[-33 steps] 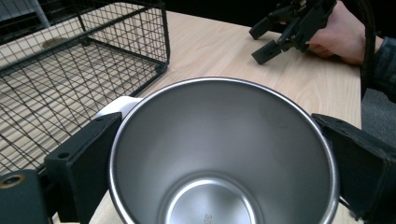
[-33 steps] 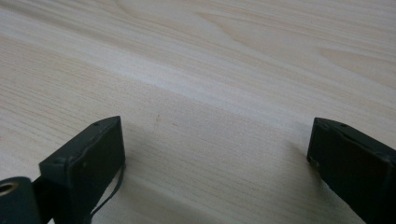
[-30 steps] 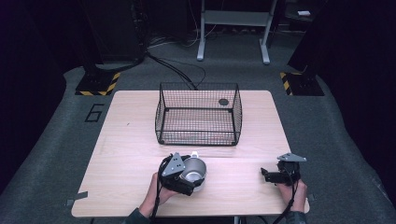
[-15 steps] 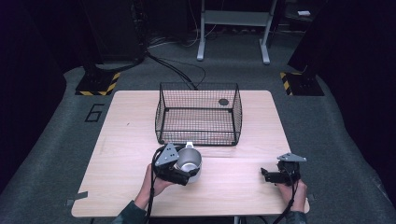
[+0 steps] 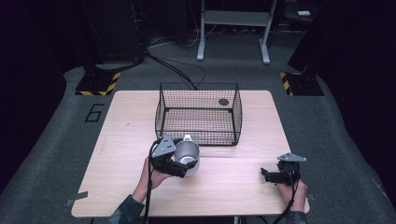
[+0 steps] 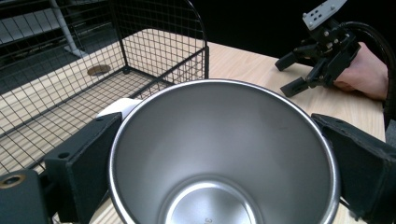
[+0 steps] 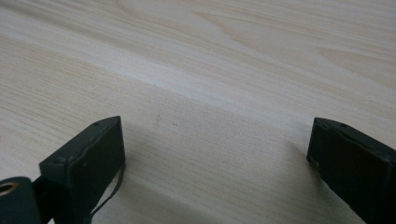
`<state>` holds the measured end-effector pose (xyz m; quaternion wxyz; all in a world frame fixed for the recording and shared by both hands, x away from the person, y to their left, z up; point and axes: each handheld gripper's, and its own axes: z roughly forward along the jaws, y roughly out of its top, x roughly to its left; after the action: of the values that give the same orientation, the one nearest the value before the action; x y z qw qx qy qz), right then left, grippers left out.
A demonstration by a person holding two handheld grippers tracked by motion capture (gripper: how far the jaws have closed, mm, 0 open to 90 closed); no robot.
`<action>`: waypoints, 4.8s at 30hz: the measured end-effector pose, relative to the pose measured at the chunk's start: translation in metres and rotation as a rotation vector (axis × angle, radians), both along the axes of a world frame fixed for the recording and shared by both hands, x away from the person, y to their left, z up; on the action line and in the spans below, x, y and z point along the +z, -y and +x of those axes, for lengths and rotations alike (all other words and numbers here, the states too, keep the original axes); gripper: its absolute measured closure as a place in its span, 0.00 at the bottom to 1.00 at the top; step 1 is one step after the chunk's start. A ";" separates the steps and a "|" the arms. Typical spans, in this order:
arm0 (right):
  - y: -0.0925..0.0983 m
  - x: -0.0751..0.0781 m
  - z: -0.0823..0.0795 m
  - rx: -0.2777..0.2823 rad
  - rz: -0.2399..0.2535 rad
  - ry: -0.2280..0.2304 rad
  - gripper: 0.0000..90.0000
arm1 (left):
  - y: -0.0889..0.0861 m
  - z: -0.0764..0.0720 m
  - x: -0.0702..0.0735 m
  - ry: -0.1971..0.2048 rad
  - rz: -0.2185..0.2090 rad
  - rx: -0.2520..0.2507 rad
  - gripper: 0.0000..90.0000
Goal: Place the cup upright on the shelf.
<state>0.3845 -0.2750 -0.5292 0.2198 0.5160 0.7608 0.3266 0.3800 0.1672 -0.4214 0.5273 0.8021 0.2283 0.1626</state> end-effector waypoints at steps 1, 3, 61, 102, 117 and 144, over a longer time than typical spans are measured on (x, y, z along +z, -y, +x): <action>0.000 0.000 0.000 0.000 0.000 -0.001 0.04 | -0.001 0.001 0.001 0.001 0.004 -0.005 0.07; 0.000 0.000 0.000 0.000 0.000 0.000 0.04 | -0.001 0.002 0.004 0.002 0.002 -0.003 0.07; 0.000 0.000 0.000 0.003 0.001 0.009 0.04 | 0.019 0.094 0.098 0.056 -0.063 0.018 0.07; 0.000 0.000 0.000 0.002 0.007 0.009 0.05 | 0.038 0.173 0.070 -0.030 0.006 0.184 0.07; 0.000 0.000 0.000 0.005 0.002 0.009 0.05 | 0.043 0.190 0.051 -0.080 0.041 0.216 0.07; 0.000 0.000 0.000 0.008 0.000 0.009 0.05 | 0.063 0.209 0.020 -0.175 0.125 0.208 0.07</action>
<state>0.3846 -0.2752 -0.5295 0.2218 0.5114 0.7620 0.3297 0.5889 0.1039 -0.4014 0.4345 0.8165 0.3449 0.1597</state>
